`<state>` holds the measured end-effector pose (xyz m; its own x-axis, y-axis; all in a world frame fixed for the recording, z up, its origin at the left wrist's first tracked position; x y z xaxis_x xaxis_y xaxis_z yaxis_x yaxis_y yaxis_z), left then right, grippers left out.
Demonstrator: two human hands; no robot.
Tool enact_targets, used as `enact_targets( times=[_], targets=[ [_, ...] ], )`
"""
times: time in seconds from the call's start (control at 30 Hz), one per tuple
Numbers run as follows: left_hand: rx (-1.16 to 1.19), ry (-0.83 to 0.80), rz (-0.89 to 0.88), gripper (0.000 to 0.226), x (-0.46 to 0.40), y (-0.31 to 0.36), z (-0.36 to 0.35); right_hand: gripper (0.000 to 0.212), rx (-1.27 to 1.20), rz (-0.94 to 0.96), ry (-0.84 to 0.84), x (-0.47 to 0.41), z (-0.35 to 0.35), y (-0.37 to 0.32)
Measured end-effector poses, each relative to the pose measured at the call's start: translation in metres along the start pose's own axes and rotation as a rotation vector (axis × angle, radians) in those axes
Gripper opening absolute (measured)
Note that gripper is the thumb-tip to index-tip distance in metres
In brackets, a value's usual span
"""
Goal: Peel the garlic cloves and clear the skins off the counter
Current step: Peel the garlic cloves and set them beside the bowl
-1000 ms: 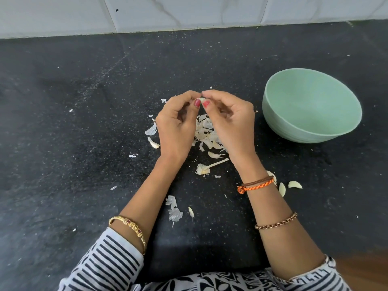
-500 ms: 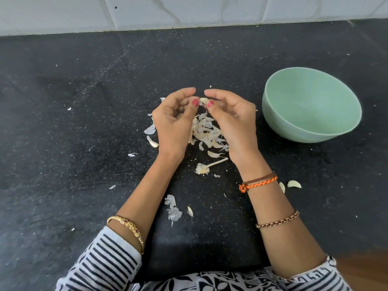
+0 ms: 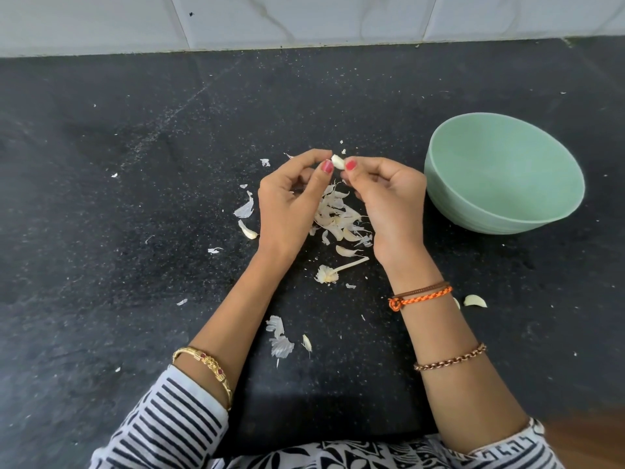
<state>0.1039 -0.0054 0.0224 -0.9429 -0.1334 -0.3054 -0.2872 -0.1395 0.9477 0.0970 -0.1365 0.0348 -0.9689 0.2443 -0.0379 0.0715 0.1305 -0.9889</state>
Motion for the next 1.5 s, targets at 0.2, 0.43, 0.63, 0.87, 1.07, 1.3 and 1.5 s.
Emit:
enact_targets(
  times=[0.2,0.43,0.63,0.87,1.07,1.3,1.5],
  targets=[
    [0.020,0.004,0.037,0.010,0.000,-0.003,0.000,0.008,0.011,0.013,-0.004,-0.001,0.000,0.001],
    [0.014,-0.001,-0.020,0.018,0.002,0.002,-0.003,0.018,0.046,-0.017,-0.065,-0.003,-0.002,0.005],
    [0.045,0.022,-0.005,0.014,0.001,0.000,0.001,0.014,0.112,0.083,-0.110,-0.003,-0.005,0.003],
    [0.173,0.063,0.126,0.023,-0.001,-0.008,0.003,0.012,0.218,0.174,-0.109,-0.005,-0.004,0.003],
    [0.206,0.099,0.171,0.026,-0.001,-0.007,0.003,0.012,0.237,0.166,-0.170,-0.002,-0.009,-0.003],
    [0.198,0.117,0.153,0.022,0.000,-0.006,0.006,0.029,-0.108,-0.194,-0.254,-0.001,-0.011,0.006],
    [0.117,0.075,0.115,0.019,0.001,-0.001,0.003,0.016,-0.183,-0.251,-0.185,0.000,-0.009,0.007]
  ],
)
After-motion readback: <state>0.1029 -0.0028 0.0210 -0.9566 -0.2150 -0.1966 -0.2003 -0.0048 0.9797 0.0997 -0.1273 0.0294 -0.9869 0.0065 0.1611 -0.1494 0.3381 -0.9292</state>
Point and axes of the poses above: each hand's wrist, its own x-axis away from the middle knuckle, its own z-axis out of the back of the hand, y = z × x, the point moved 6 cm from there along -x, towards the middle knuckle, and after that the axes turned 5 degrees about -x, right-handed, at the moved point
